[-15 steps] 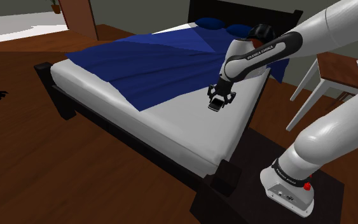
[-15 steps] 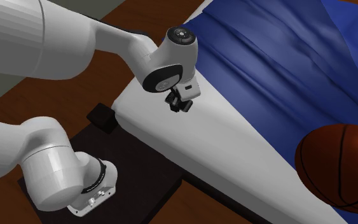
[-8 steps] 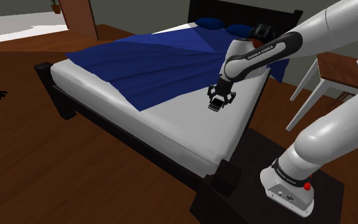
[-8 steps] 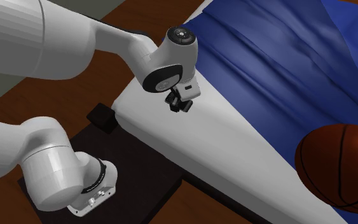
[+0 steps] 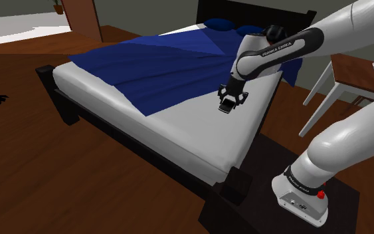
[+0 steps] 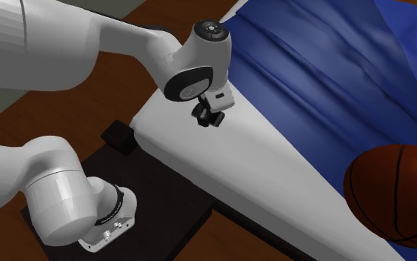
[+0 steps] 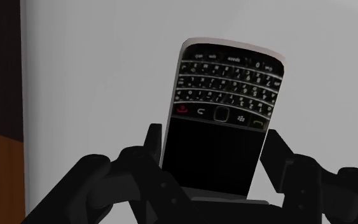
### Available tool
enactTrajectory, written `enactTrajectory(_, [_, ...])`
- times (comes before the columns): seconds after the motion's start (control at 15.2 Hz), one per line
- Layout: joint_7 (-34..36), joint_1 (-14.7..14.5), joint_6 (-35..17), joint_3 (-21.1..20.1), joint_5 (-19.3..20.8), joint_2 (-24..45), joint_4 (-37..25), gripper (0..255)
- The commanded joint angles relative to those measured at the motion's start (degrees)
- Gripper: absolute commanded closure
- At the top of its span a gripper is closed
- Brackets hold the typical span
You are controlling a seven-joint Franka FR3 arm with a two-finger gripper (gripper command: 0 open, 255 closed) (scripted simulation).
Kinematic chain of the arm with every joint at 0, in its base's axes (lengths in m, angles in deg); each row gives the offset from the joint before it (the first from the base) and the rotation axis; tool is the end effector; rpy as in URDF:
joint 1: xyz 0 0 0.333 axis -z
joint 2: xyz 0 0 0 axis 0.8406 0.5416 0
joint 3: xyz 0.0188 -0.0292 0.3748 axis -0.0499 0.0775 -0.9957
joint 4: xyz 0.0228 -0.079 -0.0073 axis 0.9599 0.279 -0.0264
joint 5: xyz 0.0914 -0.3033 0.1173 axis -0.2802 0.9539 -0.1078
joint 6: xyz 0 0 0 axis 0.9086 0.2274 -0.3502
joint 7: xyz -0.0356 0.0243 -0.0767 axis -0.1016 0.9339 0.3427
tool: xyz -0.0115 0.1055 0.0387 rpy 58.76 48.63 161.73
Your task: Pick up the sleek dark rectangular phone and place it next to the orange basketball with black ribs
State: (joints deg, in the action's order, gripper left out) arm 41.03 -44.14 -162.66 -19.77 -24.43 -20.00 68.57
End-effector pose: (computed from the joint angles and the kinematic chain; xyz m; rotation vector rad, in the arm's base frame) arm 0.3681 -0.0618 0.4471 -2.5244 1.7620 -0.0169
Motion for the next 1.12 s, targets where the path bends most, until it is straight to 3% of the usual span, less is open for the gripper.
enactTrajectory(0.0, [0.09, 0.04, 1.91, 0.05, 0.10, -1.08, -0.81, 255])
enactTrajectory(1.06, [0.84, 0.24, 15.60, 0.31, 0.67, -7.21, -8.38, 255])
